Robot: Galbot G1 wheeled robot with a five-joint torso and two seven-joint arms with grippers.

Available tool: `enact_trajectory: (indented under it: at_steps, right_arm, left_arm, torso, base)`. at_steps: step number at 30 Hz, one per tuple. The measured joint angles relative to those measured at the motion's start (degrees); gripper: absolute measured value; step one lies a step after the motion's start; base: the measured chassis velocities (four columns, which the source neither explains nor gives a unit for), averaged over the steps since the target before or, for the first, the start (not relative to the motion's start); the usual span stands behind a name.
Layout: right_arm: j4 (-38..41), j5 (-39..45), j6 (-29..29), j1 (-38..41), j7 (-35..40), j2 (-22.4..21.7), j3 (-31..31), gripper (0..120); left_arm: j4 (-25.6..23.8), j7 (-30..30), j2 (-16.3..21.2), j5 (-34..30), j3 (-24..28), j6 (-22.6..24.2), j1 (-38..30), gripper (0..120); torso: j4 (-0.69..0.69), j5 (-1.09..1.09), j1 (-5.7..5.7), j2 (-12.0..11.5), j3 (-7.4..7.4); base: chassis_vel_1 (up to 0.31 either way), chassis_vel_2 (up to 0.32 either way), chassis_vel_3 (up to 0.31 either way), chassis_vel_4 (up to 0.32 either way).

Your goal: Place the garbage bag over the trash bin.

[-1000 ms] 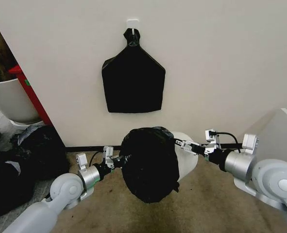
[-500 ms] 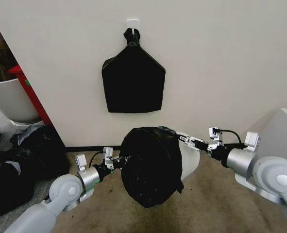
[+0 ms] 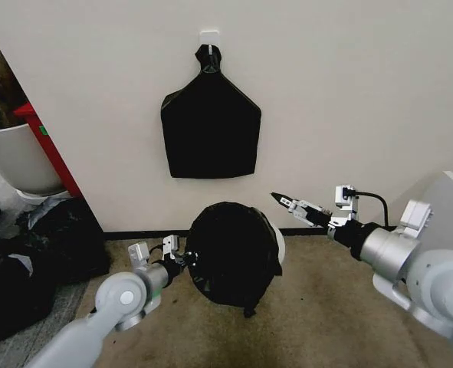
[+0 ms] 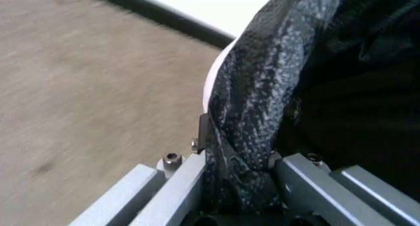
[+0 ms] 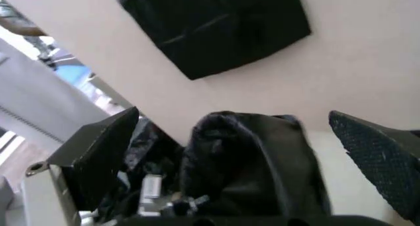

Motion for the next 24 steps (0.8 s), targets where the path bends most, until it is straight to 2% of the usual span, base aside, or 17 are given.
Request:
enact_trajectory:
  at_steps: [2, 4, 9, 14, 15, 17, 21, 24]
  right_arm:
    - [-0.09, -1.08, 0.06, -0.71, -0.08, 0.41, -0.02, 100]
    - [-0.44, -4.58, 0.13, -4.56, -1.00, 2.30, 1.19, 100]
    - [-0.09, -9.67, 0.03, -13.20, -3.65, 6.72, 5.19, 100]
    - [0.21, -13.62, 0.08, -17.15, -6.49, 8.80, 6.65, 100]
    - [0.21, -15.17, 0.23, -18.64, -7.49, 9.76, 7.22, 100]
    - [0.10, -16.69, 0.44, -20.51, -8.84, 11.29, 8.28, 100]
    - [-0.71, -20.85, 1.43, -23.70, -12.95, 13.90, 9.72, 100]
    - [-1.11, -22.71, 2.31, -24.47, -14.22, 15.13, 9.89, 100]
  left_arm:
    - [-0.29, -1.83, -0.08, -0.64, 0.25, 0.17, -0.18, 0]
    - [-1.67, -8.68, -0.26, -4.70, 1.49, 0.70, -0.87, 0]
    - [-3.47, -15.73, -0.77, -13.51, 2.64, 0.94, -2.23, 0]
    - [-3.85, -21.15, -1.30, -16.33, 3.83, 0.77, -3.51, 0]
    - [-3.87, -24.10, -1.55, -17.62, 4.48, 0.66, -4.25, 0]
    - [-3.76, -27.69, -1.85, -18.80, 5.86, 0.42, -5.38, 0]
    - [-2.28, -30.99, -2.70, -20.27, 7.93, 0.30, -6.80, 0]
    - [-0.11, -34.03, -5.17, -23.14, 8.97, -0.39, -8.50, 0]
  torso:
    - [0.01, -0.01, 0.00, 0.00, 0.00]
    - [0.00, -0.02, 0.00, 0.00, 0.00]
    - [-0.02, -0.02, 0.00, 0.00, -0.01]
    - [-0.02, -0.04, 0.00, 0.00, -0.01]
    - [-0.02, -0.02, 0.00, 0.00, -0.01]
    - [-0.01, -0.03, 0.00, 0.00, -0.01]
    - [0.00, -0.02, 0.00, 0.00, -0.01]
    - [-0.01, -0.03, 0.00, 0.00, -0.01]
  base:
    - [0.000, 0.000, 0.000, 0.000]
    - [0.000, 0.000, 0.000, 0.000]
    - [0.000, 0.000, 0.000, 0.000]
    - [0.000, 0.000, 0.000, 0.000]
    - [0.000, 0.000, 0.000, 0.000]
    - [0.000, 0.000, 0.000, 0.000]
    - [0.000, 0.000, 0.000, 0.000]
    - [0.000, 0.000, 0.000, 0.000]
